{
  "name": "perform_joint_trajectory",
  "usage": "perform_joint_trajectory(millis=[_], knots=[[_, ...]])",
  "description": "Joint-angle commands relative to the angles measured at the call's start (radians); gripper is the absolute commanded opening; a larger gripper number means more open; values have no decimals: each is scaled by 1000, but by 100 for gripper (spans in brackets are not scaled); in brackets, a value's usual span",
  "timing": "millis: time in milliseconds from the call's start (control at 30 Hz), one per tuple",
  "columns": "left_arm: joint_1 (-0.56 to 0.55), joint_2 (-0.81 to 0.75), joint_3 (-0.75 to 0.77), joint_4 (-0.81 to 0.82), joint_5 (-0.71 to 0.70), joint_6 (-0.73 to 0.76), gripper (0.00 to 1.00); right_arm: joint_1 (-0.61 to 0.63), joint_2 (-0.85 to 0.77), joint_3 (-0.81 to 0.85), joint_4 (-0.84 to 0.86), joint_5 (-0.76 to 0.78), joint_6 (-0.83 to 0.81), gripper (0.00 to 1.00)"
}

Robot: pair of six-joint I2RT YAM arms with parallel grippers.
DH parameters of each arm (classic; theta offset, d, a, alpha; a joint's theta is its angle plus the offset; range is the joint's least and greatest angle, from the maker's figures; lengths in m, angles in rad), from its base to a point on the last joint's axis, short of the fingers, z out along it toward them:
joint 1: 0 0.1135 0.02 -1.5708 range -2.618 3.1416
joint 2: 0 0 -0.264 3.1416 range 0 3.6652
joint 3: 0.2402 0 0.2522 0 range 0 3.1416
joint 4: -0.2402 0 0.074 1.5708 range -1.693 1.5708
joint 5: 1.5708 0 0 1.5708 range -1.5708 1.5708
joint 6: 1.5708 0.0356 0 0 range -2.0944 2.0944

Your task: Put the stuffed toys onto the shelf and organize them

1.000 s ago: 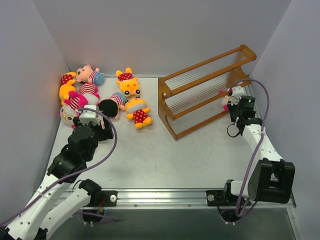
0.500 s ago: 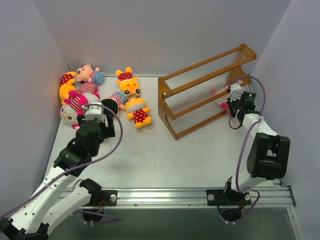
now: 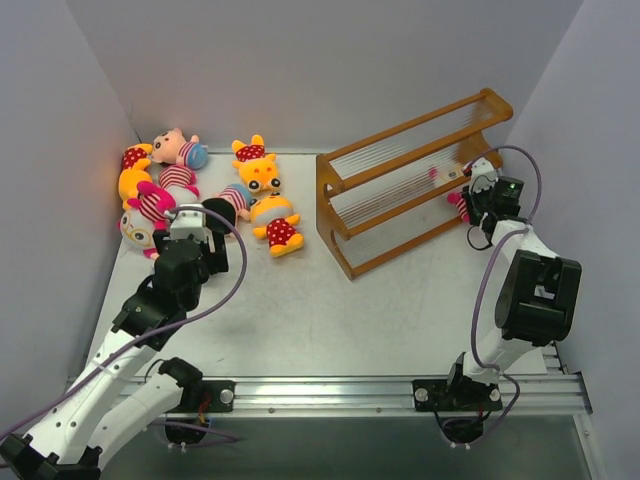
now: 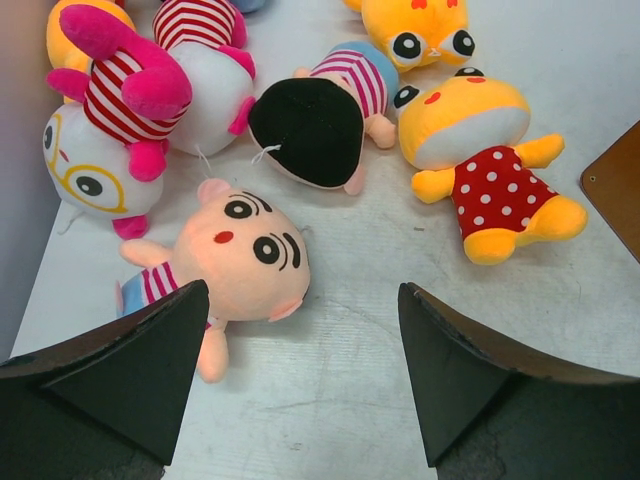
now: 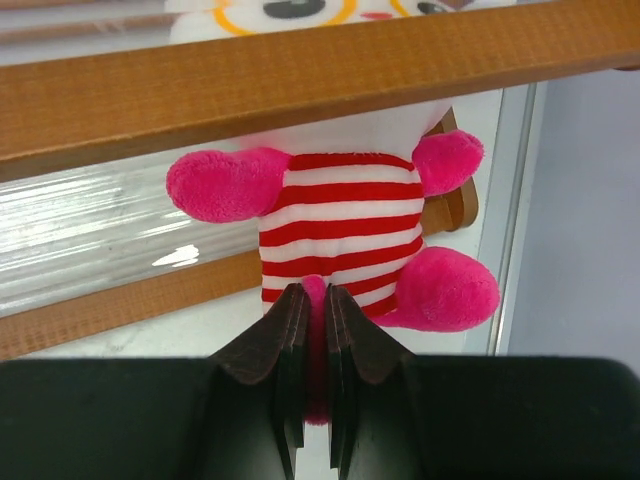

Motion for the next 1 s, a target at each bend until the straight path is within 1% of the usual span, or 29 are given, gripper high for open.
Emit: perform_joint_trajectory(millis=[0, 433, 733, 967], knots=[[12, -6, -6, 65, -10, 21, 85, -4, 21, 47, 89, -49, -13, 0], [24, 17, -9, 76, 2, 30, 85, -6, 81, 88, 119, -76, -16, 0], [28, 27, -11, 79, 7, 34, 84, -6, 133, 154, 52, -67, -82, 0], [30, 31, -12, 82, 15, 38, 84, -6, 164, 173, 12, -52, -120, 5]])
